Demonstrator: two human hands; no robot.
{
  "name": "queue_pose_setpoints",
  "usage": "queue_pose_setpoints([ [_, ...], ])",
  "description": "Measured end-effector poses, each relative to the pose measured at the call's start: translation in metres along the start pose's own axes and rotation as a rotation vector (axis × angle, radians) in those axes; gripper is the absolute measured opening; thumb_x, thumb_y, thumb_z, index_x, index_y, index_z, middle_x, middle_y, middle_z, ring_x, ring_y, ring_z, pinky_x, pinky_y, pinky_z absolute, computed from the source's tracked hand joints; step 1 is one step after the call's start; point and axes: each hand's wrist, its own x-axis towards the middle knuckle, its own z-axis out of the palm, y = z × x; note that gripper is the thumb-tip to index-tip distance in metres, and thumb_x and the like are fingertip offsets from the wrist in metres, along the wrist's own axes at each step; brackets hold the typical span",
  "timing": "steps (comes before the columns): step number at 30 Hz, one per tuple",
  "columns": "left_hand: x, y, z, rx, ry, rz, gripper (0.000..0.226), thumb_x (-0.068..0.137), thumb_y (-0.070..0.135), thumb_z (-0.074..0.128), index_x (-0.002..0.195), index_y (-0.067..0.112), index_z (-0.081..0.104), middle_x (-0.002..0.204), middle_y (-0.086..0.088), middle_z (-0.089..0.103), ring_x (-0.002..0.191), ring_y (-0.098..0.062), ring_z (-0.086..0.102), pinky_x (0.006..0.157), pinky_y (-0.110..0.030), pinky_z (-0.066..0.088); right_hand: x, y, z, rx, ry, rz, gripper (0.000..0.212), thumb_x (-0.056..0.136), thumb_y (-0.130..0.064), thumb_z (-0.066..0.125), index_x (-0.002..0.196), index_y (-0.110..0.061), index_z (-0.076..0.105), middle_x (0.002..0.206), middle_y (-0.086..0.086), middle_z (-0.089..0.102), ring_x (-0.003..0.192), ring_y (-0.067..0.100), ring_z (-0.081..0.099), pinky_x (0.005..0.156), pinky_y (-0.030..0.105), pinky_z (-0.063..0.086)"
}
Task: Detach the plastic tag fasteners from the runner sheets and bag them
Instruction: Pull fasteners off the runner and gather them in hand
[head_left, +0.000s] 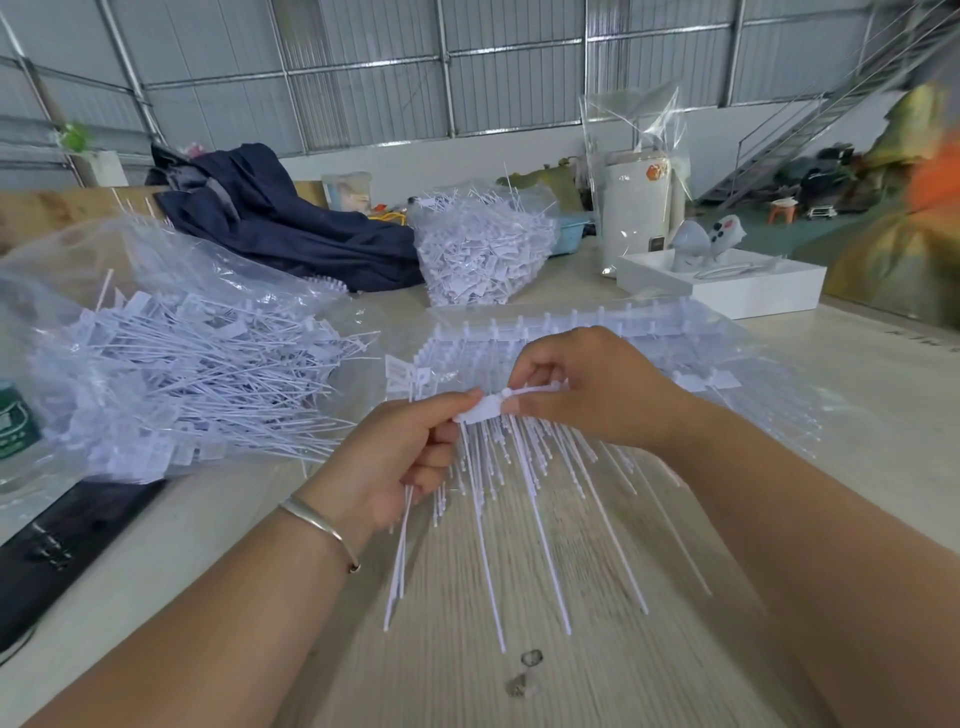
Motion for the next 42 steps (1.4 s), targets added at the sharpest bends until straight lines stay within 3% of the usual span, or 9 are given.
queue_pose_setpoints([
  [4, 0.0, 0.002, -0.003, -0.175, -0.079, -0.054, 0.018, 0.078, 0.025, 0.073, 0.076, 0.018, 0.057, 0.061, 0.004, 0.042, 0.036, -0.002, 0.022, 0.029, -0.013, 0.013, 0.001, 0.004, -0.004, 0.152, -0.033, 0.051, 0.007, 0.085, -0.025, 0.073, 0.085, -0.018, 0.074, 0.073, -0.006, 0.067, 0.068, 0.006, 0.059, 0.076, 0.029, 0.049],
  [10, -0.004, 0.004, -0.004, -0.321, -0.19, -0.001, 0.024, 0.068, 0.03, 0.075, 0.075, 0.019, 0.055, 0.062, 0.006, 0.044, 0.036, -0.002, 0.025, 0.028, -0.011, 0.018, -0.002, 0.003, -0.009, 0.48, -0.088, 0.12, 0.011, 0.084, -0.025, 0.074, 0.078, -0.016, 0.071, 0.064, -0.004, 0.067, 0.061, 0.006, 0.06, 0.066, 0.013, 0.048],
  [17, -0.007, -0.004, 0.012, -0.342, -0.328, 0.021, 0.019, 0.08, 0.029, 0.065, 0.066, 0.017, 0.062, 0.053, 0.009, 0.042, 0.033, -0.003, 0.024, 0.03, -0.012, 0.013, -0.003, -0.013, -0.002, 0.607, -0.183, 0.088, 0.026, 0.08, -0.032, 0.075, 0.075, -0.011, 0.061, 0.071, 0.006, 0.066, 0.067, 0.014, 0.06, 0.07, 0.016, 0.046],
  [21, -0.007, -0.001, 0.011, -0.315, -0.301, 0.044, 0.02, 0.085, 0.033, 0.063, 0.08, 0.014, 0.062, 0.062, 0.005, 0.047, 0.037, -0.002, 0.022, 0.029, -0.012, 0.014, -0.003, -0.013, -0.003, 0.62, -0.146, 0.093, 0.031, 0.08, -0.032, 0.075, 0.082, -0.004, 0.064, 0.075, 0.021, 0.066, 0.063, 0.018, 0.057, 0.066, 0.021, 0.047],
  [24, -0.008, 0.0, 0.008, -0.304, -0.235, 0.079, 0.03, 0.074, 0.036, 0.071, 0.09, 0.014, 0.058, 0.072, 0.004, 0.052, 0.039, -0.002, 0.023, 0.028, -0.011, 0.018, -0.002, -0.011, -0.006, 0.643, -0.089, 0.099, 0.038, 0.073, -0.036, 0.078, 0.083, -0.003, 0.065, 0.066, 0.014, 0.059, 0.058, 0.017, 0.051, 0.062, 0.031, 0.042],
  [30, -0.008, 0.003, 0.003, -0.166, -0.141, 0.154, 0.013, 0.068, 0.023, 0.076, 0.075, 0.015, 0.069, 0.071, 0.003, 0.06, 0.039, -0.001, 0.027, 0.031, -0.012, 0.018, -0.001, -0.005, -0.01, 0.619, -0.021, 0.102, 0.013, 0.08, -0.021, 0.078, 0.087, -0.011, 0.076, 0.058, 0.004, 0.052, 0.05, 0.006, 0.044, 0.053, 0.019, 0.036],
  [35, -0.008, 0.005, 0.0, -0.059, -0.176, 0.186, 0.007, 0.07, 0.025, 0.073, 0.065, 0.021, 0.07, 0.058, 0.008, 0.04, 0.039, -0.003, 0.022, 0.033, -0.015, 0.014, -0.002, -0.003, -0.012, 0.621, -0.007, 0.101, 0.009, 0.081, -0.016, 0.077, 0.089, -0.015, 0.079, 0.054, 0.0, 0.053, 0.049, 0.006, 0.045, 0.05, 0.015, 0.036],
  [39, -0.006, 0.006, -0.002, 0.02, -0.141, 0.192, 0.035, 0.08, 0.019, 0.068, 0.046, 0.022, 0.062, 0.048, 0.01, 0.031, 0.038, -0.005, 0.02, 0.038, -0.018, 0.012, -0.003, -0.004, -0.012, 0.623, -0.035, 0.105, 0.009, 0.08, -0.01, 0.077, 0.088, -0.015, 0.079, 0.05, -0.001, 0.051, 0.048, 0.006, 0.044, 0.048, 0.014, 0.035],
  [42, -0.007, 0.009, -0.003, 0.032, -0.129, 0.196, 0.017, 0.063, 0.022, 0.076, 0.055, 0.022, 0.061, 0.047, 0.01, 0.027, 0.038, -0.006, 0.021, 0.038, -0.018, 0.014, -0.003, -0.005, -0.014, 0.626, -0.1, 0.113, 0.013, 0.078, -0.006, 0.077, 0.086, -0.015, 0.08, 0.049, -0.001, 0.051, 0.048, 0.007, 0.043, 0.048, 0.013, 0.035],
])
